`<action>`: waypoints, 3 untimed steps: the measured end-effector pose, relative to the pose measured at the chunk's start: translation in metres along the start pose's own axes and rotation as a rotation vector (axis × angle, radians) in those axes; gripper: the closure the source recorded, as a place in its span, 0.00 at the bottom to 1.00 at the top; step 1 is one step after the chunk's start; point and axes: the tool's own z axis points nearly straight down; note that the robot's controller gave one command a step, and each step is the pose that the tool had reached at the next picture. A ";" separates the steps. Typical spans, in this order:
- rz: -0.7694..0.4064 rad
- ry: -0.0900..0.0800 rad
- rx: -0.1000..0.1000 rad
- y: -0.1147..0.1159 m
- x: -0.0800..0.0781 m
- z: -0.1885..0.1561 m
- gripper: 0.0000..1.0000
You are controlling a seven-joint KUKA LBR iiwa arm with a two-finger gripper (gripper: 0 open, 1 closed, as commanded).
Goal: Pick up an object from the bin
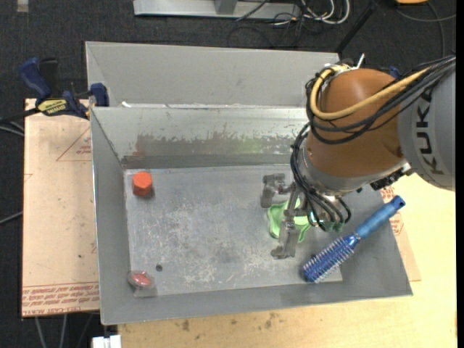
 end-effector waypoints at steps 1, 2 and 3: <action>-0.001 -0.002 0.001 -0.109 0.001 0.139 0.00; -0.053 -0.014 0.003 -0.186 -0.048 0.116 0.00; 0.053 -0.009 0.000 -0.194 -0.035 0.145 0.00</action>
Offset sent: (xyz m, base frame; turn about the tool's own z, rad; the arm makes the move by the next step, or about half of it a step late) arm -0.0005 -0.1057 -0.1357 -0.0073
